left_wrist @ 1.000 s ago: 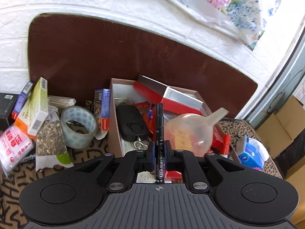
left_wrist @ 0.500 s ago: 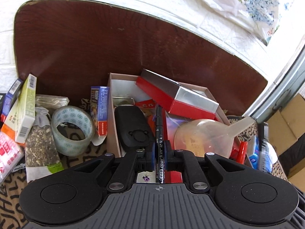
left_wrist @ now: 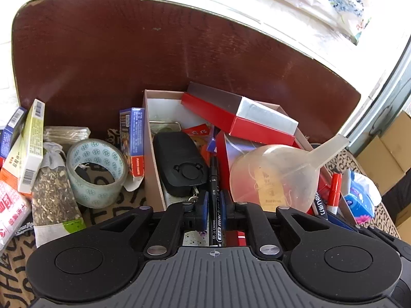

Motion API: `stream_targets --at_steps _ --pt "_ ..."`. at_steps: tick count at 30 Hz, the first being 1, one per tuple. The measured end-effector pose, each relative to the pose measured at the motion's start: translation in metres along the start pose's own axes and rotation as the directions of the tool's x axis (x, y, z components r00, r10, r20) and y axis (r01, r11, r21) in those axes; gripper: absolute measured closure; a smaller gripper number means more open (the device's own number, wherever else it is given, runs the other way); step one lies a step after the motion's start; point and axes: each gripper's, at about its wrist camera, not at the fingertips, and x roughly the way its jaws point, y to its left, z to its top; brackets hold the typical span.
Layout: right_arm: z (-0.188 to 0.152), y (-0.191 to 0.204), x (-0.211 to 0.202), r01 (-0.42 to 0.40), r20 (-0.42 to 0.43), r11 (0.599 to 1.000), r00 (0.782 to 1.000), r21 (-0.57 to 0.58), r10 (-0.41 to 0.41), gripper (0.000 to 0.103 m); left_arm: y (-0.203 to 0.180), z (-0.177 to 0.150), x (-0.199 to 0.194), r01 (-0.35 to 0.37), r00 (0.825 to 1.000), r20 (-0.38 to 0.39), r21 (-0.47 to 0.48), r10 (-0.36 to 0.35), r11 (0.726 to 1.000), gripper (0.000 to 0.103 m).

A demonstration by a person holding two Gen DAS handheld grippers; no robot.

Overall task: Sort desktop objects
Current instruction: 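Release the marker from the right tool while the left tool drops the pen into the box, then move both open tools back over the table items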

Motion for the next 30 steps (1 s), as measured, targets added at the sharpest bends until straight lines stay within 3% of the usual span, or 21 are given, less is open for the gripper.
stream_targets --at_steps 4,5,6,8,9,10,12,14,16,19,24,30 --pt "0.001 0.003 0.003 0.01 -0.014 1.0 1.0 -0.017 -0.011 0.086 0.0 -0.001 -0.008 -0.013 1.0 0.02 -0.006 0.013 1.0 0.058" --pt "0.0 0.004 0.0 0.013 -0.003 1.0 1.0 -0.024 -0.013 0.08 0.001 -0.002 -0.012 -0.026 0.999 0.032 0.001 0.026 1.0 0.041" --pt "-0.001 0.005 -0.005 0.017 0.015 0.999 1.0 -0.031 -0.017 0.057 0.002 -0.003 -0.018 -0.042 0.998 0.053 0.005 0.042 0.999 0.022" --pt "-0.003 0.007 -0.016 0.042 0.059 0.998 0.997 -0.04 -0.039 0.039 0.004 -0.007 -0.029 -0.064 0.993 0.101 -0.002 0.064 0.998 0.005" --pt "-0.004 0.008 -0.023 0.05 0.084 0.998 0.995 -0.047 -0.046 0.035 0.006 -0.009 -0.036 -0.062 0.991 0.121 -0.008 0.062 0.998 0.001" --pt "-0.004 0.009 -0.029 0.044 0.101 0.998 0.994 -0.051 -0.038 0.031 0.007 -0.011 -0.042 -0.056 0.99 0.132 -0.014 0.057 0.998 0.0" --pt "-0.004 0.011 -0.041 0.039 0.123 0.999 0.992 -0.037 -0.035 0.008 0.008 -0.016 -0.052 -0.043 0.991 0.125 -0.011 0.044 0.999 0.0" --pt "-0.007 0.018 -0.053 0.05 0.154 0.998 0.987 -0.032 -0.044 0.001 0.007 -0.024 -0.06 -0.058 0.994 0.097 0.008 0.057 0.998 0.0" --pt "-0.008 0.027 -0.064 0.041 0.165 0.998 0.986 -0.046 -0.033 0.001 0.006 -0.034 -0.066 -0.104 0.993 0.066 0.03 0.102 0.994 0.0" --pt "-0.011 0.044 -0.077 0.001 0.154 0.998 0.988 -0.059 0.008 0.0 0.009 -0.054 -0.079 -0.173 0.982 0.087 0.03 0.169 0.985 0.0" --pt "-0.021 0.076 -0.096 -0.057 0.134 0.992 0.988 -0.109 0.072 0.0 0.023 -0.085 -0.108 -0.194 0.975 0.111 -0.015 0.195 0.981 0.0" --pt "-0.031 0.109 -0.115 -0.101 0.121 0.986 0.986 -0.132 0.117 0.0 0.039 -0.111 -0.146 -0.259 0.954 0.149 -0.026 0.26 0.966 0.0"
